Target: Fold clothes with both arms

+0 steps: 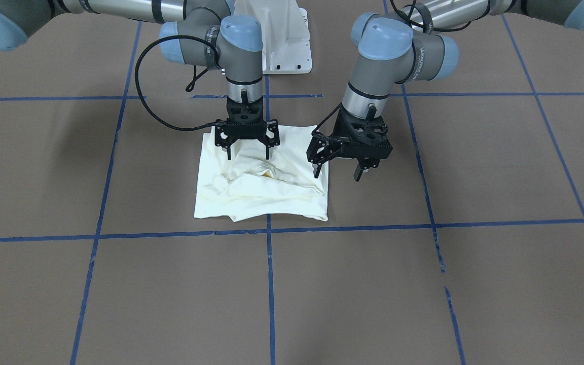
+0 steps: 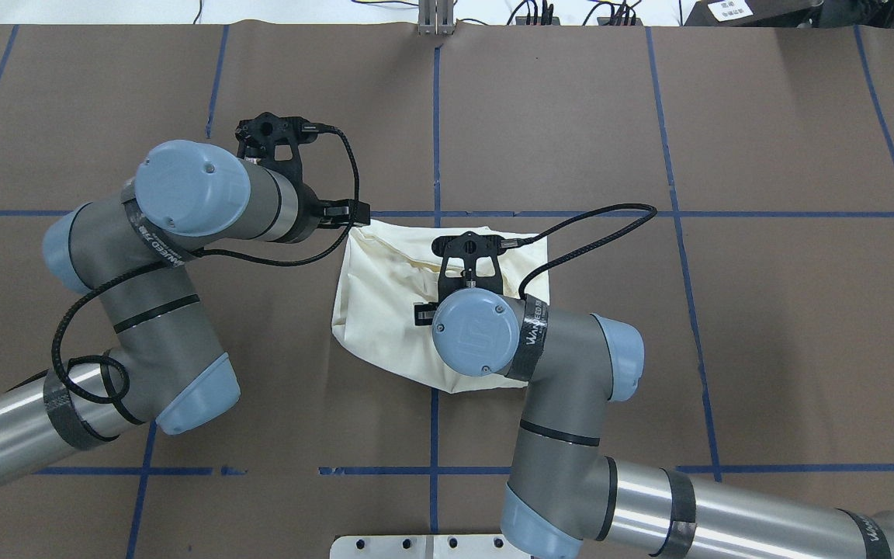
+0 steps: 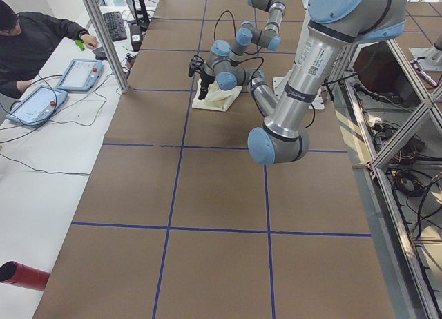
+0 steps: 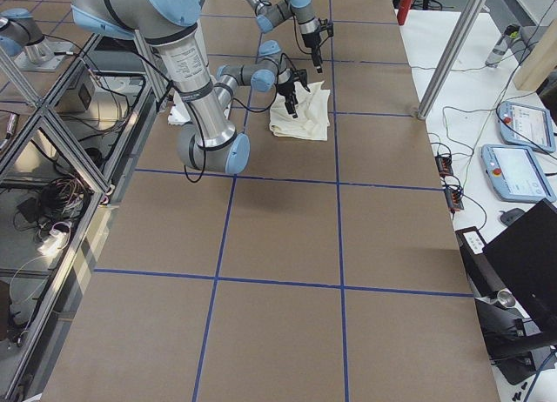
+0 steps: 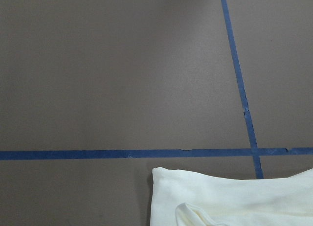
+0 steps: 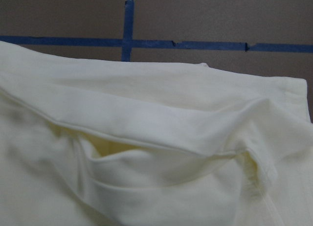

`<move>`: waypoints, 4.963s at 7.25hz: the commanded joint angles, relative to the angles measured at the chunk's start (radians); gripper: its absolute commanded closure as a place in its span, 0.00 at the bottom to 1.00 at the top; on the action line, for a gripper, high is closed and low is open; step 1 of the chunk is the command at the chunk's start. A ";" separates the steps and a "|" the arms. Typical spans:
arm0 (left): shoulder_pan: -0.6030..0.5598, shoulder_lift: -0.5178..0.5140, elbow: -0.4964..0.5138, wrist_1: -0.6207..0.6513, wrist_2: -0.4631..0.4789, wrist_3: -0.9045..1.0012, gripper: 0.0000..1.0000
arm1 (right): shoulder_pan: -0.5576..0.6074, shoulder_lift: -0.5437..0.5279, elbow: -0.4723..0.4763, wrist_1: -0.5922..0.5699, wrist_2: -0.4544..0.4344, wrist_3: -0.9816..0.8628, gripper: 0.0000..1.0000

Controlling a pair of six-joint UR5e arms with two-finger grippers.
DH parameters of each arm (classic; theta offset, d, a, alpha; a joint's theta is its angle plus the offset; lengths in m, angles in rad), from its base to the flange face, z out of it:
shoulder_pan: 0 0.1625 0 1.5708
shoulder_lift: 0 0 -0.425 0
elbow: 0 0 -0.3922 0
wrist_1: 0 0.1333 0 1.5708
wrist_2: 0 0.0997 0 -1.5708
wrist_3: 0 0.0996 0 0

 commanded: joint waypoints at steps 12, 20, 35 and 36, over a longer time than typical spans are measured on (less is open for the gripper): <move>0.006 0.002 -0.002 0.000 0.000 -0.010 0.00 | 0.198 0.024 -0.147 0.188 0.147 0.106 0.21; 0.012 0.002 0.000 -0.002 0.000 -0.011 0.00 | 0.117 -0.055 -0.072 0.185 0.104 0.173 0.50; 0.183 0.089 0.015 -0.350 0.011 -0.252 0.00 | 0.379 -0.009 -0.037 0.106 0.352 -0.027 0.00; 0.202 0.089 0.018 -0.353 0.040 -0.260 0.00 | 0.379 -0.011 -0.031 0.106 0.353 -0.027 0.00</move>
